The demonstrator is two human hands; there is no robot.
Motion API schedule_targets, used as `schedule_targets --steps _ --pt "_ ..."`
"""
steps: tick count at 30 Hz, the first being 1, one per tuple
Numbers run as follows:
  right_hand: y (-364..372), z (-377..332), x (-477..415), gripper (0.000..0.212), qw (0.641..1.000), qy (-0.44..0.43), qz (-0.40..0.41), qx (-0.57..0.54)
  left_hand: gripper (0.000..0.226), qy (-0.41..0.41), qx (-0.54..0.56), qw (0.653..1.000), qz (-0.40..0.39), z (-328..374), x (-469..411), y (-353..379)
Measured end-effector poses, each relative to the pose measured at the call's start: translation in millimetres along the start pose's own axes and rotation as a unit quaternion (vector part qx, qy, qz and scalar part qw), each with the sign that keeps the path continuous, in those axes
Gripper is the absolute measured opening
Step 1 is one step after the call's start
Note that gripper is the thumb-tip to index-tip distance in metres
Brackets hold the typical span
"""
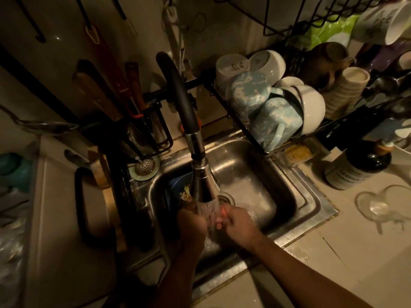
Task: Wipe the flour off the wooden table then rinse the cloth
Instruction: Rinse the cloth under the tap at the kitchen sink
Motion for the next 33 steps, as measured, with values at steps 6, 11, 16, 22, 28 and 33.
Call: schedule_targets --steps 6,11,16,22,28,33 --pt "20.1 13.3 9.3 0.049 0.840 0.171 -0.094 -0.507 0.022 -0.021 0.051 0.997 -0.058 -3.4 -7.9 -0.5" --pt "16.3 15.3 9.2 0.023 0.827 0.221 -0.106 -0.506 0.028 0.077 0.033 0.979 -0.187 4.3 4.4 8.0" --pt "7.6 15.6 2.9 0.053 0.882 0.139 -0.061 -0.446 0.030 0.075 -0.099 0.975 -0.186 -13.8 2.3 12.6" --pt "-0.1 -9.7 14.0 0.034 0.975 0.033 0.006 -0.218 0.013 0.065 -0.153 0.973 -0.160 -8.6 0.4 11.8" --pt "0.9 -26.6 19.6 0.030 0.996 -0.081 0.010 -0.030 0.020 0.026 -0.133 0.984 -0.117 -17.0 0.3 9.2" --pt "-1.1 -13.8 18.3 0.034 0.989 -0.138 0.021 -0.046 0.017 -0.043 -0.102 0.989 -0.100 -53.8 -15.7 16.5"
Point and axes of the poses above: each hand's wrist, its own x-axis away from the middle knuckle, its own y-axis out of the palm, z = x × y, the point moved 9 cm from there along -x, towards the middle knuckle, and after that the axes turned 12 degrees about -x, right-handed, at the moved point
